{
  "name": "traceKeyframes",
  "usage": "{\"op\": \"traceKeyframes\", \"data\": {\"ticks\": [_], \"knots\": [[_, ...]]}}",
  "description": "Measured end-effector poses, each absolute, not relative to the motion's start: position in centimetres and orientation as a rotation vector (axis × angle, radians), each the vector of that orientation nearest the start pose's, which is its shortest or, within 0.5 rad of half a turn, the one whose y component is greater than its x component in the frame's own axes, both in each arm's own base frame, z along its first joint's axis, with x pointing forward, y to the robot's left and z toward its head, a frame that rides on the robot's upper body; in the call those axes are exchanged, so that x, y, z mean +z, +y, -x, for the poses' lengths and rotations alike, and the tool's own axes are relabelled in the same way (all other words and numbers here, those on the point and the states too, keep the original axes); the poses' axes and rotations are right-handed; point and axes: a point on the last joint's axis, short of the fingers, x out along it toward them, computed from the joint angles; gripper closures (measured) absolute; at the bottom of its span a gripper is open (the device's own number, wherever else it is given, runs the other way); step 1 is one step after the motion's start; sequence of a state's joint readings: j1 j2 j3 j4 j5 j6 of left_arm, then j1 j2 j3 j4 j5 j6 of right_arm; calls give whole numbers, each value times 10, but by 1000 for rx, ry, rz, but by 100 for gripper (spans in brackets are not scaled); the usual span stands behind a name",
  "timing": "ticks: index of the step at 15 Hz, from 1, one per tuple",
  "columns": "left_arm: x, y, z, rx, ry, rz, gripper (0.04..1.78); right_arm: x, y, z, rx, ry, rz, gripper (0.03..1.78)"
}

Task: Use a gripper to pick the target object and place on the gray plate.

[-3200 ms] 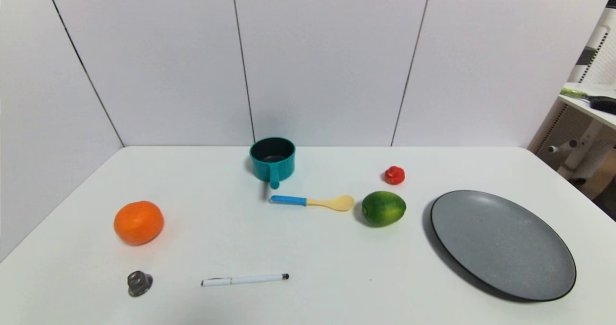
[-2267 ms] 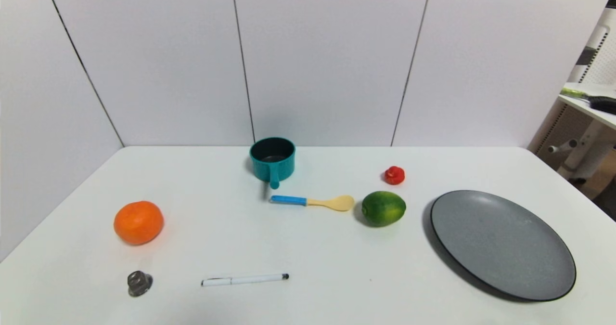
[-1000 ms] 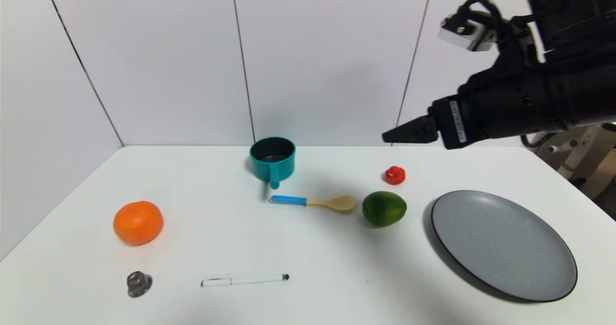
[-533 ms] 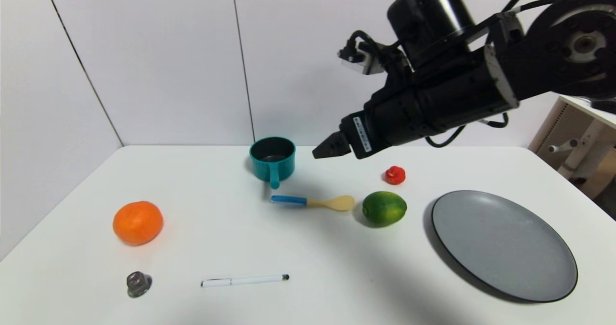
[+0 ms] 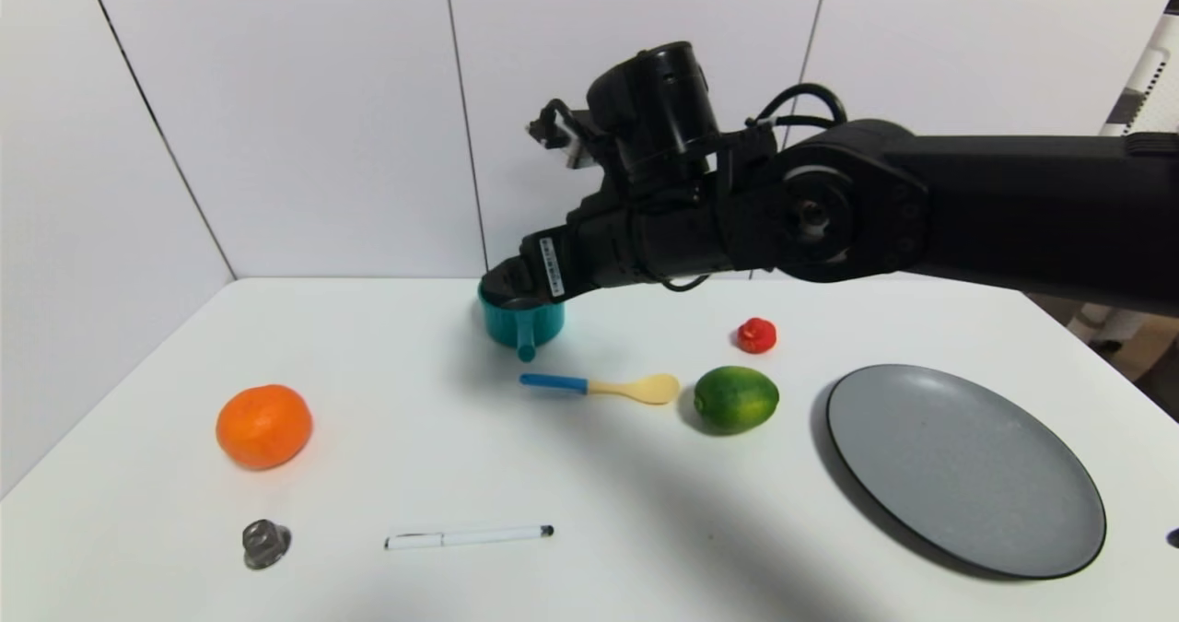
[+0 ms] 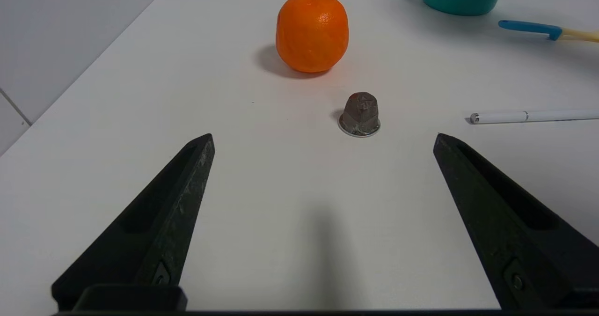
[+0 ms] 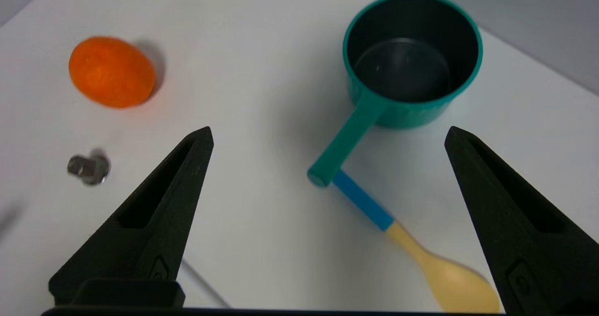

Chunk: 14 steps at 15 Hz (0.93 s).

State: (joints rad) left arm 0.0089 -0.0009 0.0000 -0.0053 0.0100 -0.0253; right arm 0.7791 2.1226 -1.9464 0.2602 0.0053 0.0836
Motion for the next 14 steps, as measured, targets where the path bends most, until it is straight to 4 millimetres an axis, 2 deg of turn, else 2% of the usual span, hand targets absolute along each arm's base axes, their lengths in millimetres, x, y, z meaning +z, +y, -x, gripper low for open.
{"op": "traceKeyframes", "data": {"ticks": [4, 8, 14], "knots": [[76, 0, 23, 19, -7, 25, 13, 232, 326, -314, 602, 424, 154, 10], [76, 0, 23, 19, -7, 25, 13, 213, 340, -313, 539, 440, 207, 10], [76, 0, 23, 19, -7, 26, 13, 201, 347, -310, 548, 479, 226, 10]]}}
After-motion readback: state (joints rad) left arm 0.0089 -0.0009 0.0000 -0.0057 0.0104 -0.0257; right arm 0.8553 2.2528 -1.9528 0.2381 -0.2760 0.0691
